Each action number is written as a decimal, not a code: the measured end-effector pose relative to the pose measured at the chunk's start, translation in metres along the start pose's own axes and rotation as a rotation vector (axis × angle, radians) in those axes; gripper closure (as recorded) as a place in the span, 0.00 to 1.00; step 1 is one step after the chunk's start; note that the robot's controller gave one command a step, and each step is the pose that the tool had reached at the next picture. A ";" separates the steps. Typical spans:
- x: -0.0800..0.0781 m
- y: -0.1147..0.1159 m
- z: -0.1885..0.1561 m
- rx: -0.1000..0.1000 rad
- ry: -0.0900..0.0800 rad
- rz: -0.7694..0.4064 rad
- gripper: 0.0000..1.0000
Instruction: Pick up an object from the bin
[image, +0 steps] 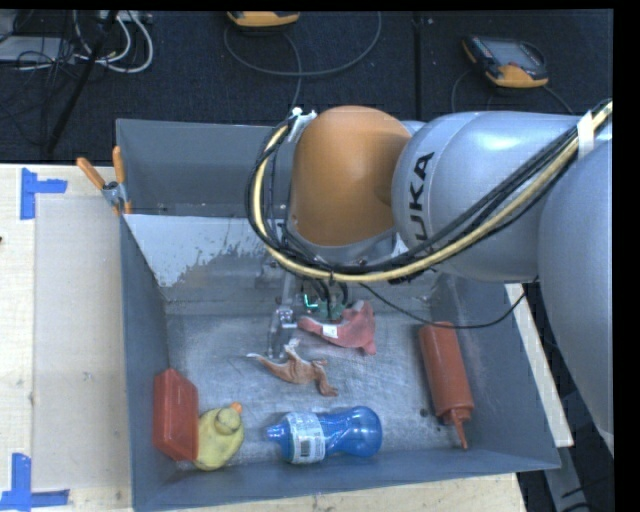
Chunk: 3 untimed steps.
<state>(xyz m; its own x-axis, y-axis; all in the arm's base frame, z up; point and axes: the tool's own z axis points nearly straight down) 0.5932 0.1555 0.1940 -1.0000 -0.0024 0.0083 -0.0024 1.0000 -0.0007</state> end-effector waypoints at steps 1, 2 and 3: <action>-0.002 -0.001 -0.004 -0.001 -0.007 0.004 0.00; 0.016 -0.040 0.068 -0.002 -0.011 0.022 0.00; 0.022 -0.054 0.076 0.000 -0.004 -0.025 0.00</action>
Offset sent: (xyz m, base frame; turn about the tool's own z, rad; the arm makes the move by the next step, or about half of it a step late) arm -0.0310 -0.0729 -0.1240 0.0398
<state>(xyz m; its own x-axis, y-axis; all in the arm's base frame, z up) 0.5704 0.1017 0.1184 -0.9996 -0.0271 0.0047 -0.0271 0.9996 -0.0005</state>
